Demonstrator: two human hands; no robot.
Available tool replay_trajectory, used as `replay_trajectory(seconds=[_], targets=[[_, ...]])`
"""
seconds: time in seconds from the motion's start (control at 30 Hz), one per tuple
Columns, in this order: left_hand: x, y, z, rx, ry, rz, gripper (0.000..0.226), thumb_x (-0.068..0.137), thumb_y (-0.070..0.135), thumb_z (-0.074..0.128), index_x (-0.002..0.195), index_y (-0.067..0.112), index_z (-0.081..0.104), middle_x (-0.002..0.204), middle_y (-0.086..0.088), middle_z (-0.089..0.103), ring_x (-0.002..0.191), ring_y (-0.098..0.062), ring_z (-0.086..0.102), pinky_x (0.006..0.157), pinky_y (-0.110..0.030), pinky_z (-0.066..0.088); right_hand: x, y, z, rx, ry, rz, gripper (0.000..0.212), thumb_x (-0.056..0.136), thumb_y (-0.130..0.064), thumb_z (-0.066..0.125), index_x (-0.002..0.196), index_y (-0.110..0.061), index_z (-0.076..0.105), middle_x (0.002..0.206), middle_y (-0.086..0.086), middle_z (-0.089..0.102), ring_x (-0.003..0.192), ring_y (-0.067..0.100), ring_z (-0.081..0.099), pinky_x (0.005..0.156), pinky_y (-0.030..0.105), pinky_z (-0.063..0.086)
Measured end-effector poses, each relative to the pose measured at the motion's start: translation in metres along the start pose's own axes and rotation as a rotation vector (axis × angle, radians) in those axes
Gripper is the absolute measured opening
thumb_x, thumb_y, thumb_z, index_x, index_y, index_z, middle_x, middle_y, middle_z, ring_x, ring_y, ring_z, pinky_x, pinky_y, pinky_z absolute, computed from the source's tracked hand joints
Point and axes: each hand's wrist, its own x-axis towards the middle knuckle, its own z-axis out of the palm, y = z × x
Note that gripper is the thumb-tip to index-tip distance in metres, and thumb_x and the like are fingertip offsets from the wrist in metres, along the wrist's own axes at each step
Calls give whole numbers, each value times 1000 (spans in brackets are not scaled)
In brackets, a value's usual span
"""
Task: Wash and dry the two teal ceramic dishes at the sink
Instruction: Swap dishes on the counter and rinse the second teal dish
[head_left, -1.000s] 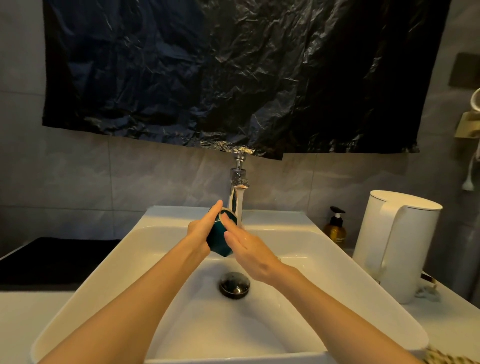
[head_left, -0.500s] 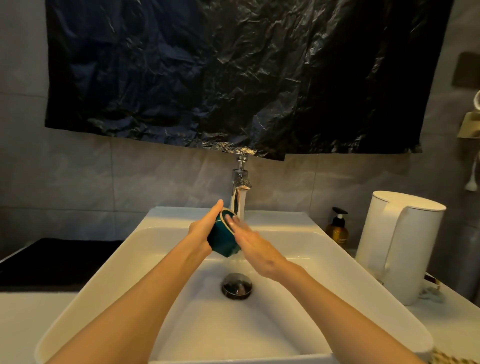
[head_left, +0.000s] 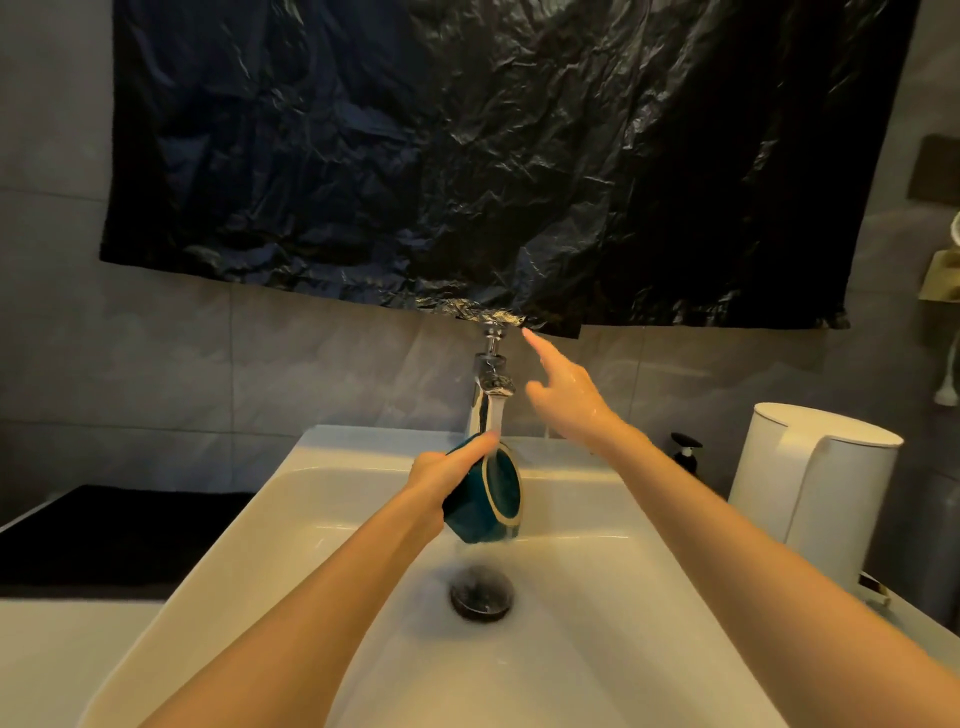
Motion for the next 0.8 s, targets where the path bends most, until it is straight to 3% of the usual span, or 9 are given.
replay_trajectory(seconds=[0.1, 0.23, 0.3, 0.4, 0.47, 0.53, 0.63, 0.73, 0.8], targets=[[0, -1, 1, 49, -2, 26, 65, 66, 56, 75, 105, 6, 59, 102, -11, 64, 93, -24, 58, 74, -33, 51, 24, -19, 1, -58, -70, -105, 72, 91, 2, 42, 150, -33, 19, 158, -6, 17, 124, 14, 47, 99, 27, 41], [3, 1, -1, 86, -11, 47, 68, 66, 57, 74, 110, 8, 57, 108, -11, 62, 102, -27, 57, 86, -37, 52, 36, -23, 9, -86, 10, -123, 59, 92, 1, 41, 144, -27, 36, 144, 6, 45, 73, 7, 53, 71, 27, 49], [4, 1, -1, 110, -29, 64, 67, 67, 57, 73, 111, 9, 56, 109, -10, 62, 102, -27, 57, 86, -36, 52, 32, -21, 13, -83, 59, -141, 56, 92, 1, 41, 141, -24, 41, 130, 10, 56, 65, 8, 52, 65, 30, 50], [1, 1, 1, 166, -38, 98, 62, 71, 56, 71, 111, 12, 54, 107, -8, 62, 100, -25, 58, 80, -33, 50, 22, -13, 18, -121, 82, -180, 52, 94, -2, 40, 140, -25, 43, 139, 5, 51, 91, 15, 61, 80, 29, 51], [-1, 1, 3, 195, -46, 116, 58, 73, 55, 69, 110, 13, 53, 106, -7, 62, 99, -24, 58, 79, -31, 49, 16, -7, 24, -161, 66, -202, 51, 96, -3, 40, 142, -26, 41, 146, -1, 43, 126, 18, 48, 101, 30, 44], [-4, 1, 4, 211, -55, 130, 55, 73, 55, 69, 106, 15, 53, 103, -6, 62, 96, -23, 58, 75, -29, 48, 14, -6, 26, -108, 21, -177, 52, 97, -5, 38, 144, -28, 36, 150, -3, 37, 137, 18, 34, 111, 34, 35], [-10, 4, 2, 217, -75, 140, 55, 73, 55, 69, 105, 14, 53, 103, -6, 63, 97, -23, 59, 73, -28, 49, 7, -5, 21, 146, -26, -88, 50, 99, -8, 33, 142, -32, 38, 149, -9, 37, 131, 10, 39, 106, 27, 32], [-11, 6, 1, 194, -126, 125, 60, 72, 56, 69, 111, 11, 56, 106, -9, 65, 98, -25, 61, 71, -28, 51, -15, 15, 19, 284, 194, 38, 36, 100, -15, 37, 129, -29, 54, 126, -15, 53, 118, 6, 49, 97, 24, 41], [-14, 7, 1, 143, -188, 108, 60, 72, 55, 68, 111, 10, 59, 106, -11, 68, 98, -26, 63, 74, -29, 52, -32, 31, 21, 345, 118, 203, 24, 101, -27, 41, 118, -25, 57, 119, -10, 58, 110, 11, 54, 91, 28, 48]])
